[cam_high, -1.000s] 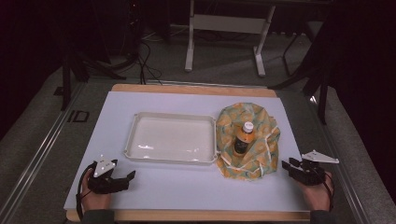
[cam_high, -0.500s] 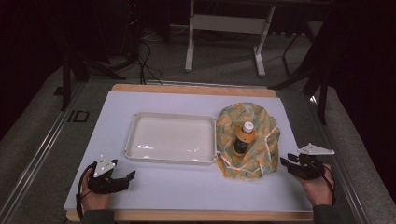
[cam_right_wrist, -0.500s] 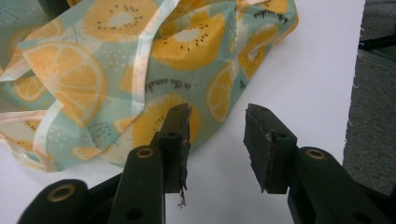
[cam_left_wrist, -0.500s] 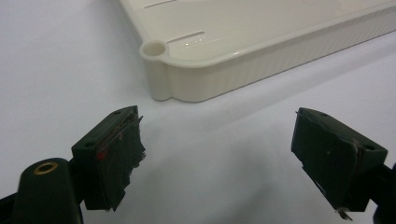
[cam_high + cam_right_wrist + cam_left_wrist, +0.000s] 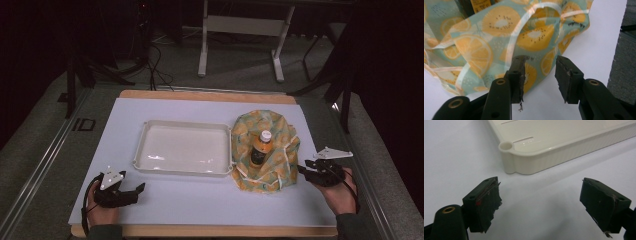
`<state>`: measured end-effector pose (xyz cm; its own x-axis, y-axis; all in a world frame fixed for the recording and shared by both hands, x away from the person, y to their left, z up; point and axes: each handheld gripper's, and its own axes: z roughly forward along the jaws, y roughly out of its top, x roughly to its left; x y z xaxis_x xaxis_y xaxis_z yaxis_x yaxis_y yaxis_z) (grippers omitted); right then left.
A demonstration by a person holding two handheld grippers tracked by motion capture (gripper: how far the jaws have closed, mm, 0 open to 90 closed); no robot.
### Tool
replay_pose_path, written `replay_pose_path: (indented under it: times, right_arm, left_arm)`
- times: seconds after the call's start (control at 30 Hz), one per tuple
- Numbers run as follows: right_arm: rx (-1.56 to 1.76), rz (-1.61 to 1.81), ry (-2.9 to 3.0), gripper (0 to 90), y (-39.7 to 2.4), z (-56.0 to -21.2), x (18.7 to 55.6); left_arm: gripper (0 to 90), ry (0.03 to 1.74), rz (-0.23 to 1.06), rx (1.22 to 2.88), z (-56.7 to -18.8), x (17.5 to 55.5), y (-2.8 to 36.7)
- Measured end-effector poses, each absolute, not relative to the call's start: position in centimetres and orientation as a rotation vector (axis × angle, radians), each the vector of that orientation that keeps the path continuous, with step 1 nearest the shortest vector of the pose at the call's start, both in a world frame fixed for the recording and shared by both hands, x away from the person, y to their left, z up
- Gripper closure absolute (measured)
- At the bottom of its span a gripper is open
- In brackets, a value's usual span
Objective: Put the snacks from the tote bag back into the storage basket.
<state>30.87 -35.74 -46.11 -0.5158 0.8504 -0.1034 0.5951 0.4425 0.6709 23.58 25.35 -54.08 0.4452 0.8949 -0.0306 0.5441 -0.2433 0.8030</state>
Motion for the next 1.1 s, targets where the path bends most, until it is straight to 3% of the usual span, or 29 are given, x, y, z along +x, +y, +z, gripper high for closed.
replay_pose_path:
  times: [1.1]
  right_arm:
    - [1.03, 0.662, 2.435, 59.0, -32.7, -42.4, 32.4]
  left_arm:
    - [16.7, 1.207, 0.572, 1.923, -54.1, 23.6, 25.3]
